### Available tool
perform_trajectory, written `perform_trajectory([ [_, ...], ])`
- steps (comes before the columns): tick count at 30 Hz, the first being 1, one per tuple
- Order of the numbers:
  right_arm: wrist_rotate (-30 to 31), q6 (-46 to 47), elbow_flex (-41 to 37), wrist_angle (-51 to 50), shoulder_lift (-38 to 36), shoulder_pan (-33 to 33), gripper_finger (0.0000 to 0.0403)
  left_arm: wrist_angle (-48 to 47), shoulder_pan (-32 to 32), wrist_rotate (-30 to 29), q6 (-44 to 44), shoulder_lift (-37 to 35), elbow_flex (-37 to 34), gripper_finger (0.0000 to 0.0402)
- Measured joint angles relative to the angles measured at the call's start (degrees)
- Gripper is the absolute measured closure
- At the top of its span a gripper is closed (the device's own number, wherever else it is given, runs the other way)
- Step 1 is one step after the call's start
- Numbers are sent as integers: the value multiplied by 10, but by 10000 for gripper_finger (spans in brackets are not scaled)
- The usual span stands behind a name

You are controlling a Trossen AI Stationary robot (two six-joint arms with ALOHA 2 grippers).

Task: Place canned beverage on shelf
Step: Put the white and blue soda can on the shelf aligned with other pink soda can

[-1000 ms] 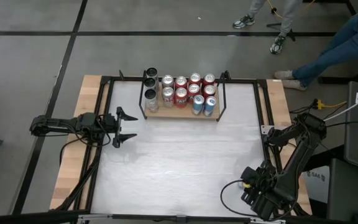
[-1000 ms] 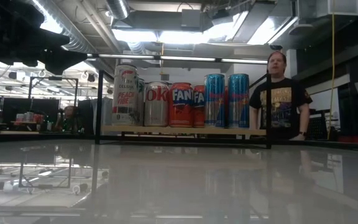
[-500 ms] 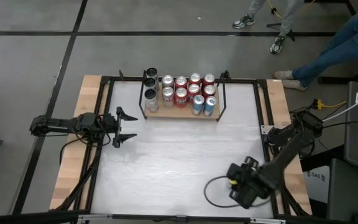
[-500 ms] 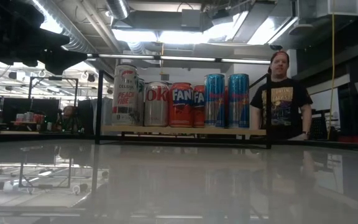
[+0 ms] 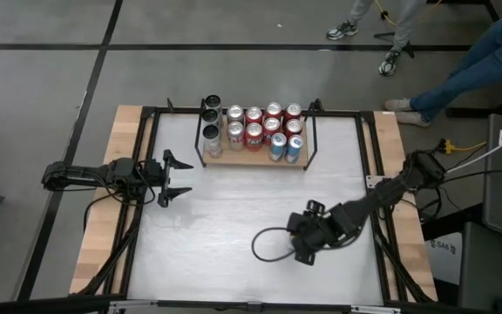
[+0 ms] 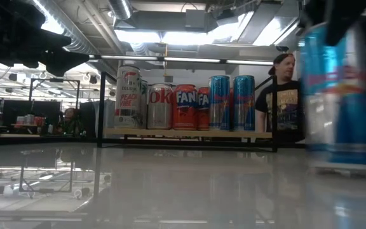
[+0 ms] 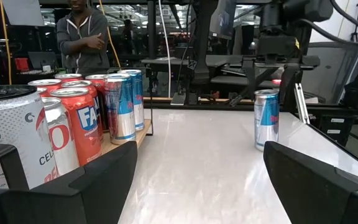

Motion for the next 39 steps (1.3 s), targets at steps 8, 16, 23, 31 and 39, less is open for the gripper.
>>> perform_trajectory([
  [8, -11, -157, 0, 64, 0, -84, 169, 0, 0, 0, 0, 0, 0, 56],
  [16, -72, -335, 0, 130, 0, -192, 169, 0, 0, 0, 0, 0, 0, 56],
  [23, -85, -486, 39, 133, 0, -280, 168, 0, 0, 0, 0, 0, 0, 56],
  [31, -112, -626, 87, 134, -1, -378, 168, 0, 0, 0, 0, 0, 0, 56],
  [39, -166, -705, 90, 136, -1, -449, 168, 0, 0, 0, 0, 0, 0, 56],
])
